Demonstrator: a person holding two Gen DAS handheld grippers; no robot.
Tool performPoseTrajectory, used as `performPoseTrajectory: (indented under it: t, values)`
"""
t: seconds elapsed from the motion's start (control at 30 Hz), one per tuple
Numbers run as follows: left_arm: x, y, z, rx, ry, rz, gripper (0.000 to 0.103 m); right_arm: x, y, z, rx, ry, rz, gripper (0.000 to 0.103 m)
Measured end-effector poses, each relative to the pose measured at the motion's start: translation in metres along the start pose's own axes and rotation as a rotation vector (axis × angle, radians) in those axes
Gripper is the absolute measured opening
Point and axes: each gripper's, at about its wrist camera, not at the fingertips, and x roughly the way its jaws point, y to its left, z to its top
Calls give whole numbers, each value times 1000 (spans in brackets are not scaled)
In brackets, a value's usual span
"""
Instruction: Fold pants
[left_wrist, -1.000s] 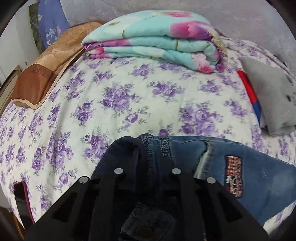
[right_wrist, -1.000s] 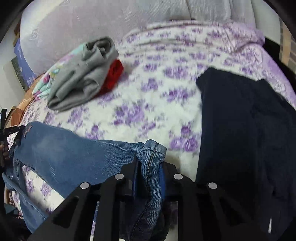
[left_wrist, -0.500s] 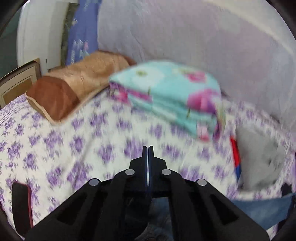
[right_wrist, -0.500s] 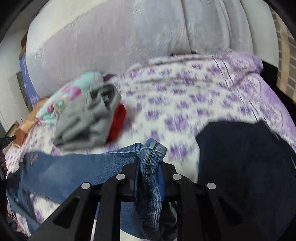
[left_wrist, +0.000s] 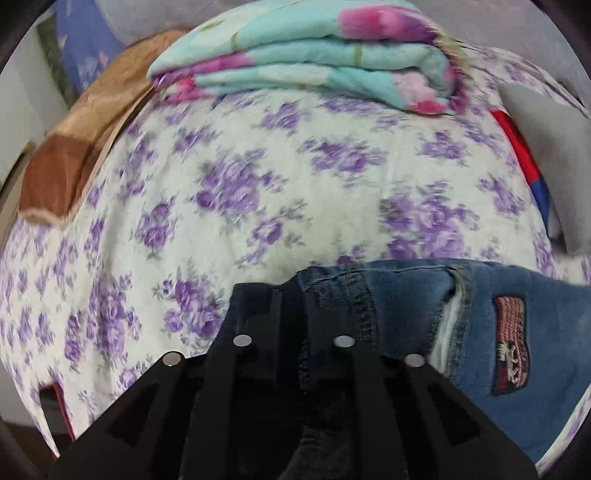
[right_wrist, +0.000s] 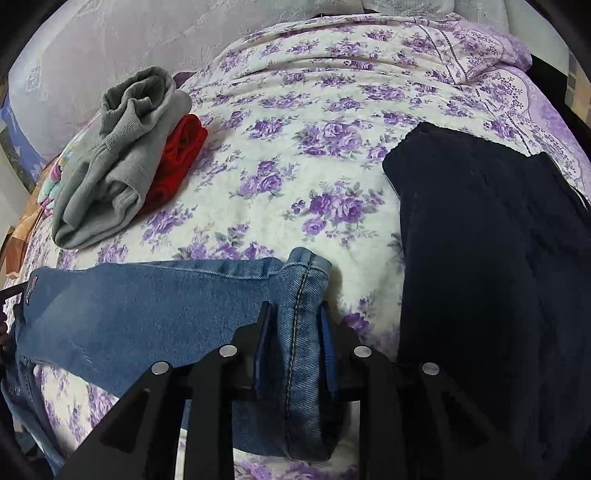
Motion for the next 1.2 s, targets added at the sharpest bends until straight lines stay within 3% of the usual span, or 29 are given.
performPoseTrajectory:
  t: [0.07, 0.1, 0.13, 0.17, 0.2, 0.27, 0.37, 0.4, 0.5, 0.57, 0.6, 0.63, 0.67, 0.73, 0.87, 0.9, 0.93, 0.97, 1.1, 1.13, 1.17, 1.2]
  values:
    - [-14, 13, -1, -68, -20, -165, 0, -1, -1, -2, 9, -5, 5, 25]
    - [-22, 21, 1, -97, -34, -198, 3, 0, -2, -3, 11, -7, 8, 27]
    - [-24, 22, -1, -104, -40, -206, 18, 1, -1, -2, 12, -4, 7, 28]
    - [-25, 26, 1, -105, -24, -225, 42, 2, -1, -1, 15, -1, 7, 29]
    - [-23, 26, 1, -104, -9, -216, 98, 3, -1, -1, 16, 0, 8, 30]
    - [-21, 27, -3, -102, -28, -168, 98, 2, -1, -2, 15, -1, 7, 30]
    - [-2, 25, -4, -89, 46, -221, 98, 2, -2, -1, 19, -1, 11, 30]
    - [5, 22, -6, -90, 63, -241, 93, 2, -2, 0, 20, -1, 10, 30]
    - [13, 20, -11, -88, 70, -205, 70, 2, -1, 0, 14, -1, 5, 29]
    - [10, 27, -10, -122, 55, -239, 55, 3, -2, 0, 15, -2, 6, 29]
    - [7, 31, -9, -142, 43, -263, 42, 3, -1, 0, 16, -5, 9, 24]
    - [0, 35, -8, -160, 15, -304, 15, 0, -1, 0, 20, -22, 15, 19]
    - [-8, 35, -5, -167, -7, -327, 2, -2, 0, 2, 17, -34, 21, 16]
    - [-17, 32, -2, -174, -33, -295, 3, -8, 1, 3, 10, -65, 19, 15]
    - [-4, 29, -8, -150, 39, -284, 5, -9, -2, 4, 12, -59, 25, 15]
    - [0, 35, -7, -173, 61, -286, 9, -8, -2, 3, 11, -53, 26, 16]
    - [4, 43, -7, -190, 75, -287, 24, -6, -3, 1, 10, -45, 27, 16]
    - [9, 50, -7, -199, 102, -301, 31, -4, -4, 1, 12, -40, 31, 16]
    - [16, 52, -6, -175, 166, -410, 36, 0, -3, -1, 12, -30, 26, 17]
    - [16, 48, -7, -152, 182, -444, 50, 1, -2, -1, 8, -29, 22, 17]
    - [14, 42, -8, -105, 194, -444, 56, 0, -2, -2, 8, -30, 22, 17]
    - [13, 36, -9, -65, 195, -395, 56, 0, -2, -2, 11, -30, 23, 17]
